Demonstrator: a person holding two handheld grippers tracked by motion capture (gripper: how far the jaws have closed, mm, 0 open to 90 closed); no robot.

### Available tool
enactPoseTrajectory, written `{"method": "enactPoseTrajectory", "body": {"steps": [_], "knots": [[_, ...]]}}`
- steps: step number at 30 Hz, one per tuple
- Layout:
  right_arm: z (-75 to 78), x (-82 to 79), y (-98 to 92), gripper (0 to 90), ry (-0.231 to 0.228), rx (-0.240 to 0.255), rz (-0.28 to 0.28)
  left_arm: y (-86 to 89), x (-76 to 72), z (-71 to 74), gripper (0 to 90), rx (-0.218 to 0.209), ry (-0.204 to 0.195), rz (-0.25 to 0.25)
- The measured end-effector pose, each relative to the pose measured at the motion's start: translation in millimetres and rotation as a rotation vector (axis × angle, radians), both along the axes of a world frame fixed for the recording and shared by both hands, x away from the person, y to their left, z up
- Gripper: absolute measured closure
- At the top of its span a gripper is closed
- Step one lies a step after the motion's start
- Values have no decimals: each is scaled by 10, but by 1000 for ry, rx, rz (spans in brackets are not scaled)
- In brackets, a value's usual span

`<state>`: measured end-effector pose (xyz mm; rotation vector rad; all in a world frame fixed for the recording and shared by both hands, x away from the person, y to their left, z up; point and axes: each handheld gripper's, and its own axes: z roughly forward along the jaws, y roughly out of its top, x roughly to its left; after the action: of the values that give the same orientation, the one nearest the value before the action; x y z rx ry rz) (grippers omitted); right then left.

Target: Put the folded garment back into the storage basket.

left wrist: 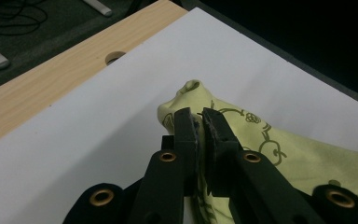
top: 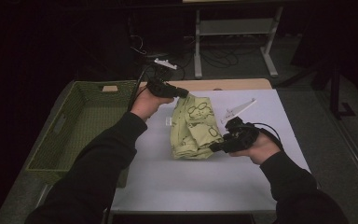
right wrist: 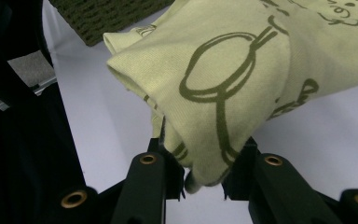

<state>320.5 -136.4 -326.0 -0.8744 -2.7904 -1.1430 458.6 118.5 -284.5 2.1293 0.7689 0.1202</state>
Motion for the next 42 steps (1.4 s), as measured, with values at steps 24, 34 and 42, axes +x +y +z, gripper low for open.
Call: {"method": "enactPoseTrajectory", "body": {"steps": [24, 34, 42], "knots": [[333, 222, 570, 723, -13, 31, 80, 555, -23, 391, 840, -16, -15, 50], [414, 344, 958, 723, -14, 30, 117, 1039, 8, 419, 840, -45, -21, 83], [447, 420, 1337, 723, -14, 30, 151, 1401, 11, 430, 840, -57, -31, 122]]}}
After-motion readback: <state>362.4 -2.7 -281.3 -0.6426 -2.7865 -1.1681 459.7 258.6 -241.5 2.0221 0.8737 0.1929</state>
